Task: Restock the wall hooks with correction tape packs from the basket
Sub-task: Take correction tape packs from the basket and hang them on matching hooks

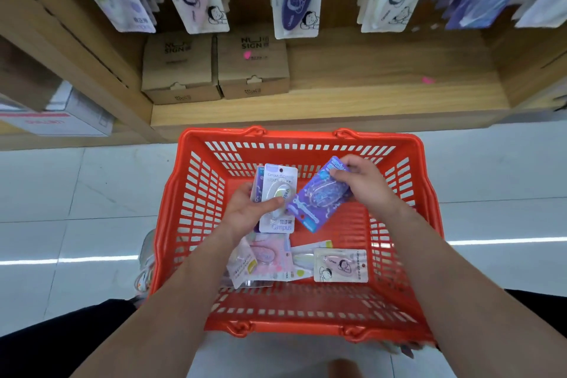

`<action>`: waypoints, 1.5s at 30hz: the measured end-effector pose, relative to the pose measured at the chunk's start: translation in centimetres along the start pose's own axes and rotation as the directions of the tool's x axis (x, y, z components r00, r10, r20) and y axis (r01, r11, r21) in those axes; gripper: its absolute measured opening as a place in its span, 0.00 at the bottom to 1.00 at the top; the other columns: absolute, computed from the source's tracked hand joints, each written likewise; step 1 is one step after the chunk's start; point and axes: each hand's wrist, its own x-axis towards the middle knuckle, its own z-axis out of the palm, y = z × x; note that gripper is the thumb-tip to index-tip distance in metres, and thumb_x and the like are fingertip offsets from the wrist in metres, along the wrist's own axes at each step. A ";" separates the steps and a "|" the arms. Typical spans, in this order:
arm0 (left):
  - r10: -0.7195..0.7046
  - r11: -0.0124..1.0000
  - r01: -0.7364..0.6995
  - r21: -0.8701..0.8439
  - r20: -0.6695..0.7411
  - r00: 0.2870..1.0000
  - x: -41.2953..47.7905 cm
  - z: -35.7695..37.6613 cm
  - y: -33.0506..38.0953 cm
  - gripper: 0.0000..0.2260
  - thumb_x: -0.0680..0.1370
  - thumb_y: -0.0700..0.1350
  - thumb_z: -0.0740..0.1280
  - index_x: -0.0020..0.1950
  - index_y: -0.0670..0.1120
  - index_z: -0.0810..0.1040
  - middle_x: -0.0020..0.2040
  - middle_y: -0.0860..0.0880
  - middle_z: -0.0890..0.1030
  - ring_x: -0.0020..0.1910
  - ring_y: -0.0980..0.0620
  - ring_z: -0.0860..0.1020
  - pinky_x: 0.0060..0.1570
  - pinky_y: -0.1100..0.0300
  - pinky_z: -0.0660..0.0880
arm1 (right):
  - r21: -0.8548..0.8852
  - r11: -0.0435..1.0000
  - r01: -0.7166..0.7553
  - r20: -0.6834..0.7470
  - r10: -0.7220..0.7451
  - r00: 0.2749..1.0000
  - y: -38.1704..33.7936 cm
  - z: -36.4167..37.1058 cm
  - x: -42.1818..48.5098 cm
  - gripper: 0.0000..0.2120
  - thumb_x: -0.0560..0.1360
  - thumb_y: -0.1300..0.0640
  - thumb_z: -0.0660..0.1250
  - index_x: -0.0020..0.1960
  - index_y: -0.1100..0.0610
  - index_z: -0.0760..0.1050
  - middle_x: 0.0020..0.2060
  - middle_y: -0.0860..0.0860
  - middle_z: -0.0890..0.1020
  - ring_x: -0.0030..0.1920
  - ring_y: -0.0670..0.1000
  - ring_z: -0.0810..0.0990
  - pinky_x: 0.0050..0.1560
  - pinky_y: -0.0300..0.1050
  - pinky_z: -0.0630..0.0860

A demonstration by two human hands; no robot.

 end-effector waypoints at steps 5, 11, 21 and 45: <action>0.103 0.991 -0.103 -0.087 -0.007 0.995 -4.6 -0.2 4.4 0.11 0.76 0.42 0.76 0.55 0.49 0.80 0.48 0.47 0.87 0.40 0.55 0.87 0.33 0.63 0.80 | 0.317 0.948 0.037 -0.157 0.014 0.987 -4.0 0.6 -3.5 0.08 0.83 0.60 0.65 0.45 0.54 0.73 0.37 0.52 0.82 0.34 0.49 0.82 0.28 0.42 0.79; 0.178 0.969 -0.195 -0.153 -0.119 0.977 -8.3 0.4 8.7 0.16 0.73 0.41 0.79 0.58 0.45 0.80 0.48 0.43 0.88 0.41 0.46 0.87 0.40 0.51 0.84 | 0.367 0.929 0.046 -0.153 0.012 0.988 -6.9 1.4 -7.7 0.07 0.83 0.53 0.66 0.52 0.57 0.74 0.43 0.53 0.84 0.40 0.51 0.84 0.34 0.46 0.83; 0.352 0.914 -0.362 -0.186 -0.085 0.932 -12.9 2.0 16.2 0.18 0.72 0.43 0.80 0.57 0.52 0.76 0.45 0.49 0.88 0.42 0.48 0.88 0.41 0.54 0.82 | -0.191 0.946 0.263 0.234 -0.216 0.948 -13.2 -6.4 -13.0 0.14 0.70 0.62 0.81 0.50 0.62 0.78 0.42 0.53 0.86 0.40 0.48 0.82 0.42 0.42 0.77; 0.398 0.904 -0.403 -0.141 -0.063 0.915 -4.9 11.9 23.0 0.20 0.74 0.47 0.78 0.62 0.53 0.76 0.54 0.55 0.86 0.43 0.55 0.87 0.31 0.59 0.81 | 0.373 0.862 0.342 -0.512 -0.116 0.851 -13.1 -18.8 0.2 0.17 0.80 0.52 0.71 0.63 0.56 0.70 0.60 0.52 0.80 0.59 0.51 0.84 0.49 0.50 0.85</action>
